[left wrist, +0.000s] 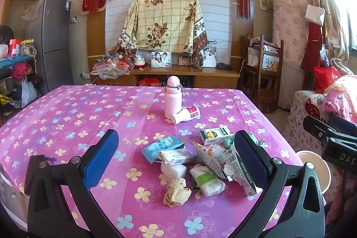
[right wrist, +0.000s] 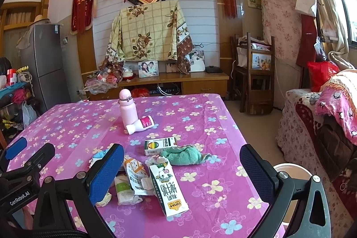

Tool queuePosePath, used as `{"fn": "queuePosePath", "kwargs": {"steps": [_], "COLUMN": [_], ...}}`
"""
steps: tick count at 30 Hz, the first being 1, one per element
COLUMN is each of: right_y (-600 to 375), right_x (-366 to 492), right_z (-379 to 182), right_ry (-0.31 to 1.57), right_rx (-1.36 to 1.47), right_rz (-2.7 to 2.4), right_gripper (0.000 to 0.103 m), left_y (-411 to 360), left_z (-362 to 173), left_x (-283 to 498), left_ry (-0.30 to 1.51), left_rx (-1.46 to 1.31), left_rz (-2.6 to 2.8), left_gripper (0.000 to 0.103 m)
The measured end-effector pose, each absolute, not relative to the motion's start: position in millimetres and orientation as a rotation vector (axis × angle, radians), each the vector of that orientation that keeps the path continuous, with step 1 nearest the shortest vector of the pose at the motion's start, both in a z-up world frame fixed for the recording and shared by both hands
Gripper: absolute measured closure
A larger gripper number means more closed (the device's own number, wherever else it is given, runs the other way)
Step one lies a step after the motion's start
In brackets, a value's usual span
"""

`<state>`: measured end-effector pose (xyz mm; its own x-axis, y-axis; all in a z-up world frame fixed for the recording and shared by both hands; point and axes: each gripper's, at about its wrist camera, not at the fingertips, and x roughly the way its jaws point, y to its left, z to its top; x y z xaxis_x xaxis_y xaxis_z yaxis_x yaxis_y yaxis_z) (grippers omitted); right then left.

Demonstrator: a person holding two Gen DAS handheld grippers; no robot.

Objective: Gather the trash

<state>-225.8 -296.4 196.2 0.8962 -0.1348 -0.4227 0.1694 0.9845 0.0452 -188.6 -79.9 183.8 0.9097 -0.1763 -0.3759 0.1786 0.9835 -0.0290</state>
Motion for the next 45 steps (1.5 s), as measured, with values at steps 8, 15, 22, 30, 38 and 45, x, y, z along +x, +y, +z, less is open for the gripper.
{"fn": "queuePosePath", "kwargs": {"steps": [8,15,22,30,38,45], "right_y": [-296.9,-297.8,-300.5,-303.4,-305.3,-311.2], "right_x": [-224.8,-224.9,-226.4,-227.0,-228.3,-227.3], "right_z": [195.4,195.0,193.0,191.5,190.7,189.1], "right_ry": [0.431,0.431,0.437,0.443,0.445,0.453], "right_rx": [0.084,0.087,0.093,0.1,0.102,0.115], "right_rz": [-0.159,-0.162,-0.164,-0.164,-0.167,-0.169], "right_gripper": [0.0,0.0,0.0,0.0,0.0,0.0], "left_y": [-80.0,-80.7,-80.1,-79.3,-78.8,-77.4], "left_z": [183.0,180.6,180.9,180.3,179.5,179.7], "left_x": [-189.8,-191.6,-191.5,-191.1,-191.0,-191.0], "left_ry": [0.388,0.39,0.388,0.39,0.39,0.39], "left_rx": [0.004,0.005,0.006,0.003,0.003,0.002], "left_rz": [-0.183,-0.183,-0.183,-0.182,-0.181,-0.182], "left_gripper": [0.0,0.0,0.0,0.0,0.0,0.0]}}
